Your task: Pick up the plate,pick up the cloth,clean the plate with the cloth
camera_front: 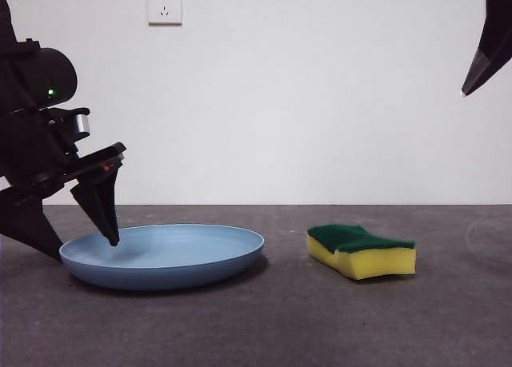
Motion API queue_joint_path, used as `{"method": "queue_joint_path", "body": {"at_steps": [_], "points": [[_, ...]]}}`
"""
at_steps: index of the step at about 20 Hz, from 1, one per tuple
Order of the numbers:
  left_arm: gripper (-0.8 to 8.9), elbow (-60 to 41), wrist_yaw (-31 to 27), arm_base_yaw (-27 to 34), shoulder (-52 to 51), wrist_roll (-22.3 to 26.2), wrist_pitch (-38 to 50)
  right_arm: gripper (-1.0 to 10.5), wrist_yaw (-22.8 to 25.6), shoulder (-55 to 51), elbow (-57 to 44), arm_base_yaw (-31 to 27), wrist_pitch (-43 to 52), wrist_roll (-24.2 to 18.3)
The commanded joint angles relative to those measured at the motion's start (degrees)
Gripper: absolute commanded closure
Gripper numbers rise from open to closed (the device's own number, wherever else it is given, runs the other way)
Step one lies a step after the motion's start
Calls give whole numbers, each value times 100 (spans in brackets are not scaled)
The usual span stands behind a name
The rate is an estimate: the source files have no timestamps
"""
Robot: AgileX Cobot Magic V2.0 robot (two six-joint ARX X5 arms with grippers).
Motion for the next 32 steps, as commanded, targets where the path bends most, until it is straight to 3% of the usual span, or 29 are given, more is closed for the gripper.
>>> {"method": "queue_joint_path", "body": {"at_steps": [1, 2, 3, 11, 13, 16, 20, 24, 29, 32], "points": [[490, -37, -44, -70, 168, 57, 26, 505, -9, 9, 11, 13, 24, -7], [617, -37, -120, -94, 168, 74, 35, 505, -11, 9, 11, 15, 24, -7], [815, -37, -146, -111, 168, 168, 50, 506, -11, 9, 11, 15, 24, -7], [821, -37, -181, -136, 46, 210, 186, 506, -42, 9, 24, 37, 24, -39], [821, -37, -219, -136, -223, 212, 170, 508, -323, 22, 101, 157, 26, -57], [821, -37, -267, -138, -870, 212, 107, 509, -271, 223, 442, 492, -105, -74], [821, -37, -289, -138, -1954, 214, -146, 510, 643, 1097, 1191, 1329, -586, -345], [821, -37, -291, -136, -2924, 289, -719, 511, 1241, 2269, 1871, 2002, -664, -553], [821, -37, -293, -136, -3569, 409, -1294, 515, 1694, 3617, 2350, 2310, -601, -807], [821, -37, -291, -136, -3639, 474, -1458, 515, 1692, 4120, 2354, 2330, -391, -807]]}}
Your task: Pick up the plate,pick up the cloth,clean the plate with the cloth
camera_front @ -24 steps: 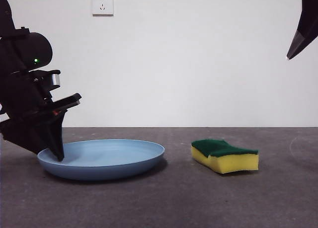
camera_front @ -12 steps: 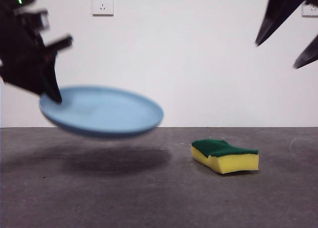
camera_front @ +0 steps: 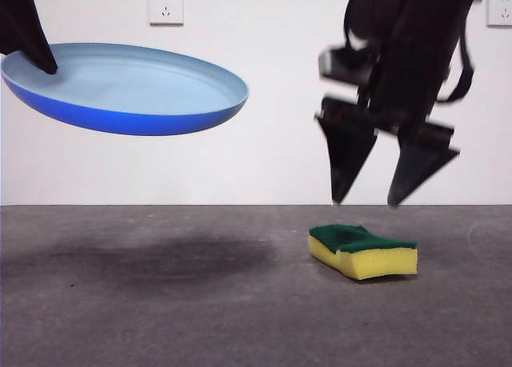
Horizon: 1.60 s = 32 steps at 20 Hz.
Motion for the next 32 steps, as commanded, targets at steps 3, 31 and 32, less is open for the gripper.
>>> {"method": "queue_joint_path", "body": {"at_steps": [3, 31, 32], "points": [[821, -42, 7, -9, 0, 131, -153, 516, -4, 511, 13, 9, 221, -63], [821, -42, -673, -1325, 1027, -369, 684, 963, -129, -1209, 35, 1445, 997, 732], [821, -39, -667, -1460, 1021, -409, 713, 963, -129, -1102, 35, 1517, 1095, 734]]}}
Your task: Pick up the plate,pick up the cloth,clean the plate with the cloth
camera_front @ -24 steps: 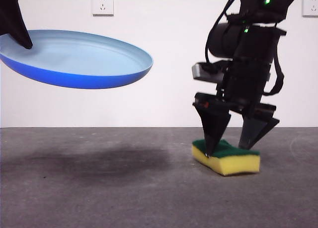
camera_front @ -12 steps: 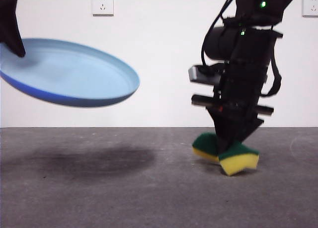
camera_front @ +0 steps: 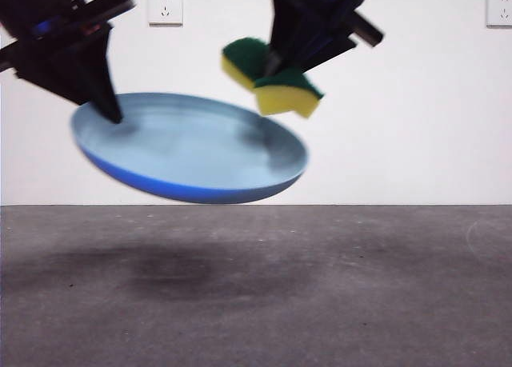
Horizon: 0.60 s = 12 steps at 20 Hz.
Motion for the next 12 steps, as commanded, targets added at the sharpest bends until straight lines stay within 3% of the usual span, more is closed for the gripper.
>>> {"method": "queue_joint_path", "body": {"at_steps": [1, 8, 12], "points": [[821, -33, 33, -299, -20, -260, 74, 963, 26, 297, -20, 140, 249, 77], [821, -33, 136, -557, -20, -439, 483, 962, -168, 776, -20, 588, 391, 63], [821, -31, 144, -442, -20, -527, 754, 962, -81, 774, -22, 977, -293, 0]]}}
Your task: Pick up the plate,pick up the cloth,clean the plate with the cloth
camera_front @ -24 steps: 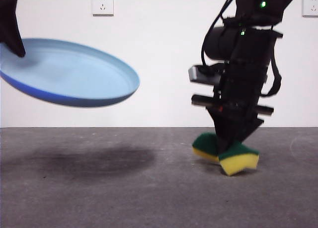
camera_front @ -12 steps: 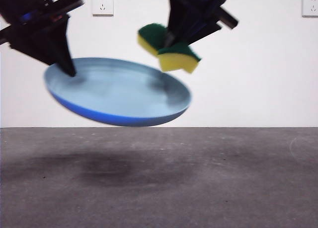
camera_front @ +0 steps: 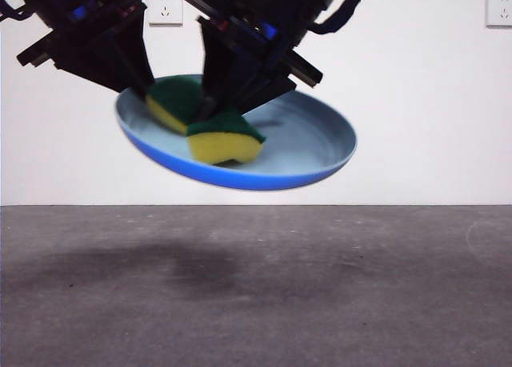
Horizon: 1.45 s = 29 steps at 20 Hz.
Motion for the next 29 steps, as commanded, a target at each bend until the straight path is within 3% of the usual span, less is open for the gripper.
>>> {"method": "queue_joint_path", "body": {"at_steps": [1, 3, 6, 7, 8, 11, 13, 19, 21, 23, 25, 29], "points": [[821, 0, 181, 116, -20, -170, 181, 962, 201, 76, -22, 68, -643, -109], [821, 2, 601, 249, -20, -173, 162, 962, 1102, 76, -22, 57, -1360, -354], [821, 2, 1097, 337, -24, -170, -87, 962, 3145, -35, -22, -55, -1668, -363], [821, 2, 1187, 328, -24, -166, -144, 962, 3528, -94, -22, -138, -1410, -365], [821, 2, 1285, 293, -24, -157, -205, 962, 3606, -144, -22, -203, -940, -365], [821, 2, 1329, 162, -24, -162, -223, 962, 2887, -155, -22, -385, 221, -365], [821, 2, 1318, 120, -24, -166, -186, 962, 2081, -138, -22, -463, 551, -345], [821, 2, 1266, 136, -24, -219, 184, 962, -74, -96, -22, -404, 400, 2], [821, 2, 1263, 186, -24, -293, 398, 962, -428, -96, -22, -334, 101, -4], [821, 2, 1270, 269, -24, -407, 667, 962, -422, -96, -22, -256, -551, -94], [821, 2, 1309, 317, -24, -481, 678, 962, 107, -96, -22, -251, -1279, -219], [821, 2, 1593, 348, -24, -271, 72, 962, 2986, -120, -22, -356, -1606, -166]]}}
